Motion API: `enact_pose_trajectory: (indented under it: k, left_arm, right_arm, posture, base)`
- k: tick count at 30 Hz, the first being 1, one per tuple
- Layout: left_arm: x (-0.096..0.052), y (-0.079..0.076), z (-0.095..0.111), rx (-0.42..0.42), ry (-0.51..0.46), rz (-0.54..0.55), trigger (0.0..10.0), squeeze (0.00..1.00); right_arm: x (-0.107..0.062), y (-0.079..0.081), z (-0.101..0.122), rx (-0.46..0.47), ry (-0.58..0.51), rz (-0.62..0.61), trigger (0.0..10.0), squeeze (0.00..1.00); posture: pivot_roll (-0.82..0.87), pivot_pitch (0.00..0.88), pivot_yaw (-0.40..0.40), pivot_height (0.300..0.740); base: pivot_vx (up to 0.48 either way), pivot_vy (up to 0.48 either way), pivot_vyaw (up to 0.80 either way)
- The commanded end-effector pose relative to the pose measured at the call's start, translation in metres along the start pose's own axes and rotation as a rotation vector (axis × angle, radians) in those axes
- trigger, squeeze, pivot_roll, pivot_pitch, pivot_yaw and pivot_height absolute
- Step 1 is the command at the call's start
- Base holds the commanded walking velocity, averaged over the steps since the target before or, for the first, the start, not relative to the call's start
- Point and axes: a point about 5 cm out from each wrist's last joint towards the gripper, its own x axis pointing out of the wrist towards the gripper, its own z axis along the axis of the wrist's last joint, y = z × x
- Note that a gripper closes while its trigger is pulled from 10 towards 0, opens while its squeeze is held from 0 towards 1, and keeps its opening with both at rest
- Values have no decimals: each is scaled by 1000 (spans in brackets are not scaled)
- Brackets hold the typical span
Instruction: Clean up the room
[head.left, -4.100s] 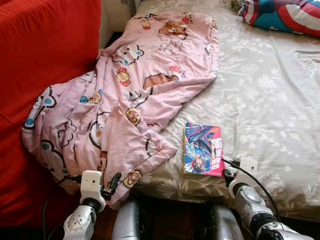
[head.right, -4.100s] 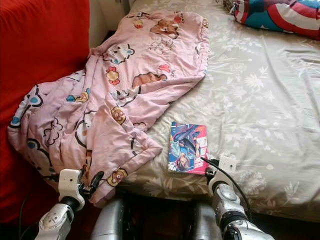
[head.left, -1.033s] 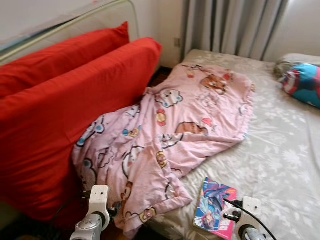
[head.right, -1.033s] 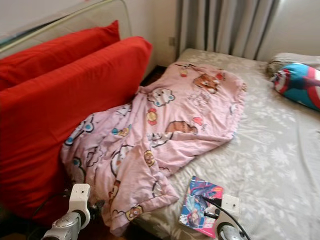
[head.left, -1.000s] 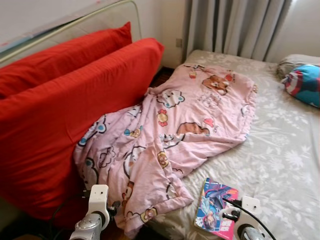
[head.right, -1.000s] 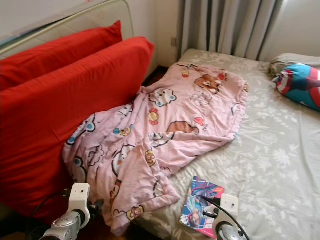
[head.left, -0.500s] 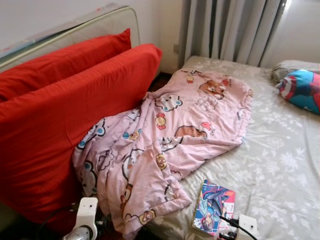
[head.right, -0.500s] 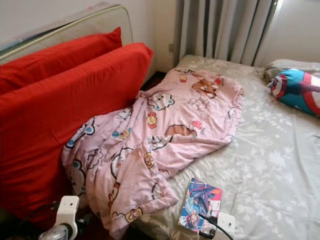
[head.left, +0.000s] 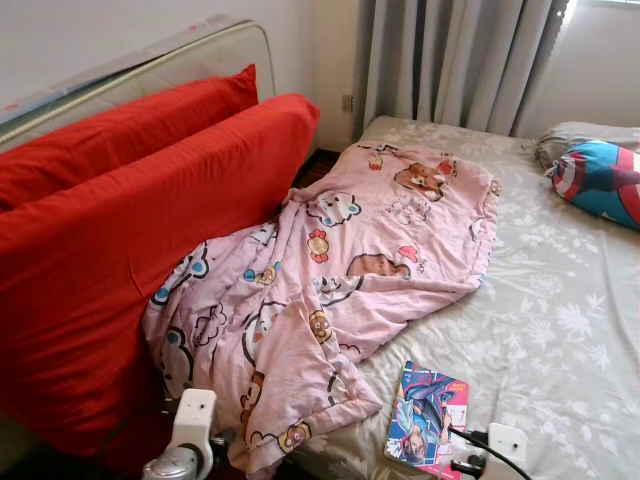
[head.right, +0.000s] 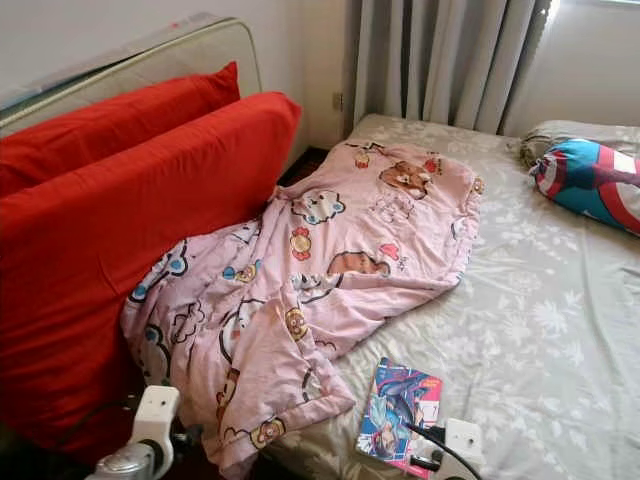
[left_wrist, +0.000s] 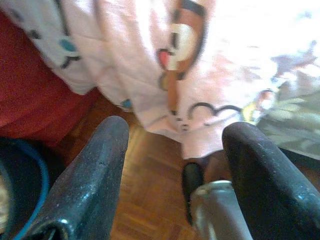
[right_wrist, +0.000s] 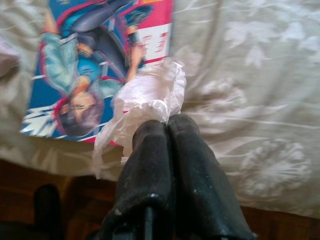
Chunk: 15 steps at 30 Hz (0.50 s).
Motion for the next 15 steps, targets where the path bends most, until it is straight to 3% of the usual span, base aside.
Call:
enact_pose_trajectory:
  k: [1, 6, 11, 15]
  left_arm:
    - [-1, -3, -9, 7, 36, -8, 10000, 0]
    - [-2, -8, -15, -15, 47, -9, 10000, 0]
    - [0, -6, -7, -12, 29, 0, 10000, 0]
    - [3, -4, 10, -35, -11, 16, 10000, 0]
  right_arm:
    - [-2, -5, -4, 1, 7, -6, 10000, 0]
    - [-6, -21, -15, 17, 31, -52, 10000, 0]
    - [-5, -18, -14, 26, 32, -46, 10000, 0]
    - [2, -8, 10, -3, -19, -18, 10000, 0]
  posture:
    - [-7, 0, 44, 740]
    - [8, 0, 29, 740]
    - [22, 0, 6, 740]
    - [21, 0, 15, 740]
  base:
    - [0, 0, 0]
    - [0, 0, 0]
    - [0, 0, 0]
    - [0, 0, 0]
